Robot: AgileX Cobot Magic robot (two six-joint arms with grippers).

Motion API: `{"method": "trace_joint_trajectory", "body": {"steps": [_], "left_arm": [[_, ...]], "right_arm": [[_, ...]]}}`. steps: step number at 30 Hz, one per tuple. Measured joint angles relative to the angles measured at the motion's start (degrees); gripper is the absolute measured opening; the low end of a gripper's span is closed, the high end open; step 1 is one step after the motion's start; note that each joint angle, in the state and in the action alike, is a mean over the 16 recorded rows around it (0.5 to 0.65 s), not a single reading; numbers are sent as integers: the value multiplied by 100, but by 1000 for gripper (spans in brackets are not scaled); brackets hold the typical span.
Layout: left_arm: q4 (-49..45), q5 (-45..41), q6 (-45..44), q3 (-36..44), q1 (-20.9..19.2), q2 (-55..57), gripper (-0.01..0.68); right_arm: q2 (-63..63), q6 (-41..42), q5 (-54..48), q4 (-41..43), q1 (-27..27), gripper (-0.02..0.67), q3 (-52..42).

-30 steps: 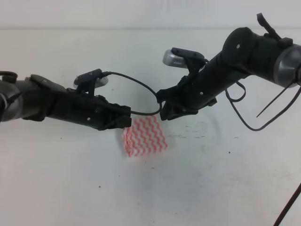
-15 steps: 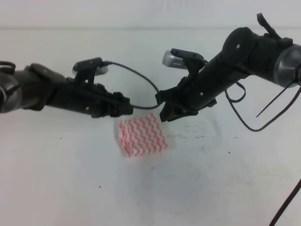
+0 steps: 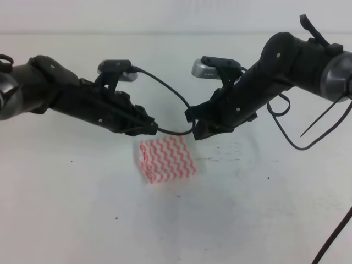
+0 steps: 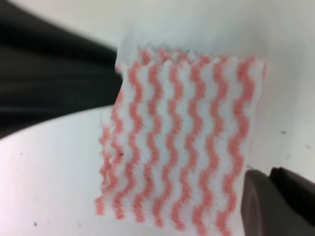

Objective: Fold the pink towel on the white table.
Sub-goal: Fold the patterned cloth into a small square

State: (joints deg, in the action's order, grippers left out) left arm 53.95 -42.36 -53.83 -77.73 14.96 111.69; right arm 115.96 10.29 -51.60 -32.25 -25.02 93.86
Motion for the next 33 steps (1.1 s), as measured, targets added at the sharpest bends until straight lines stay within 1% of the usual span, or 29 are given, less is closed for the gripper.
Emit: {"method": "trace_joint_trajectory", "body": {"steps": [6, 18, 27, 33], "left_arm": [[-259, -260, -26, 28, 9, 121, 2], [-586, -363, 122, 26, 22, 474, 0], [-622, -753, 53, -65, 55, 266, 0], [-769, -1092, 76, -89, 204, 153, 0]], "right_arm": [[-95, -113, 86, 201, 28, 0, 0], [-228, -262, 117, 325, 58, -2, 1], [-249, -272, 190, 321, 68, -2, 0], [-264, -284, 287, 318, 88, -2, 0]]}}
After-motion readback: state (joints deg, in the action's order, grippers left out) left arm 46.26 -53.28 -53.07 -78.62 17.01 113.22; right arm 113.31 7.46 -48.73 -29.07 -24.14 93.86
